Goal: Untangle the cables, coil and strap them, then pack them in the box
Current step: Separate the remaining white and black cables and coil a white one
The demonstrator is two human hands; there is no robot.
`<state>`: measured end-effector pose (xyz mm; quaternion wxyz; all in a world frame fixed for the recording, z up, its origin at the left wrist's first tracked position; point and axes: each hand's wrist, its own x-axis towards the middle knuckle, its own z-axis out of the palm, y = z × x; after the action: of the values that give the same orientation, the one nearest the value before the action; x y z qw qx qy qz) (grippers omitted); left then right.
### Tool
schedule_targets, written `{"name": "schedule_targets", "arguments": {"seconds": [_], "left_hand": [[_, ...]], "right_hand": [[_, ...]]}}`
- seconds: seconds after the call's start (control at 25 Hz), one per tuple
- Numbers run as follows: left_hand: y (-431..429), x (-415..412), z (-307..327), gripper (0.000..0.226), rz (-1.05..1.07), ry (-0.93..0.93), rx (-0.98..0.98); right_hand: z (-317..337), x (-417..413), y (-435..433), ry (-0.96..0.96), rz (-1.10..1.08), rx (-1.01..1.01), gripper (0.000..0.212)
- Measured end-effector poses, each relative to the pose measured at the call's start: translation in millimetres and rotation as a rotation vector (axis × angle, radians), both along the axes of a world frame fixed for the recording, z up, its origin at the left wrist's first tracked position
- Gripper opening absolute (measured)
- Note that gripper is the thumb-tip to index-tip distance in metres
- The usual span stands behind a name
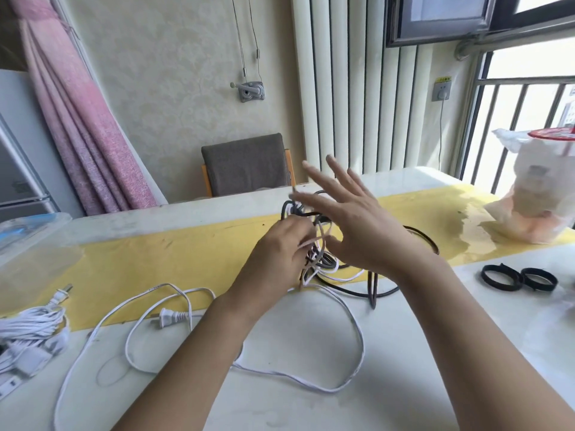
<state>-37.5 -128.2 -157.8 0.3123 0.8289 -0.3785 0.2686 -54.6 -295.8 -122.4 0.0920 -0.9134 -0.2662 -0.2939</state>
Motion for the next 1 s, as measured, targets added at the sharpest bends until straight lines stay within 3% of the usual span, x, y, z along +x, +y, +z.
{"name": "schedule_targets", "arguments": {"seconds": [0.16, 0.28, 0.4, 0.48, 0.6, 0.72, 0.84, 1.0], "left_hand": [[5, 6, 3, 0.028, -0.01, -0.31, 0.191], [5, 11, 1, 0.038, 0.137, -0.398, 0.163], [5, 12, -5, 0.037, 0.184, -0.196, -0.024], [3, 6, -8, 0.034, 0.126, 0.006, -0.144], [-1, 0, -7, 0.036, 0.106, 0.187, -0.265], [0, 2, -3, 0.034, 0.101, 0.248, -0.297], [5, 1, -2, 0.03, 0.038, 0.274, -0.098], [10, 7, -7, 0.035, 0.225, 0.272, 0.168]], "right_hand": [[-2, 3, -11, 0.2, -0.027, -0.015, 0.029], [-3, 2, -13, 0.322, -0.138, 0.064, 0.03], [-3, 5, -25, 0.386, -0.335, 0.398, 0.045], [-1, 2, -41, 0.574, -0.39, 0.64, 0.054], [1, -2, -60, 0.795, -0.366, 0.609, 0.038], [-6, 5, -57, 0.676, -0.344, 0.657, 0.029], [-11, 15, -48, 0.414, -0.215, 1.238, 0.026], [-7, 21, -39, 0.438, 0.072, 1.856, 0.012]]}}
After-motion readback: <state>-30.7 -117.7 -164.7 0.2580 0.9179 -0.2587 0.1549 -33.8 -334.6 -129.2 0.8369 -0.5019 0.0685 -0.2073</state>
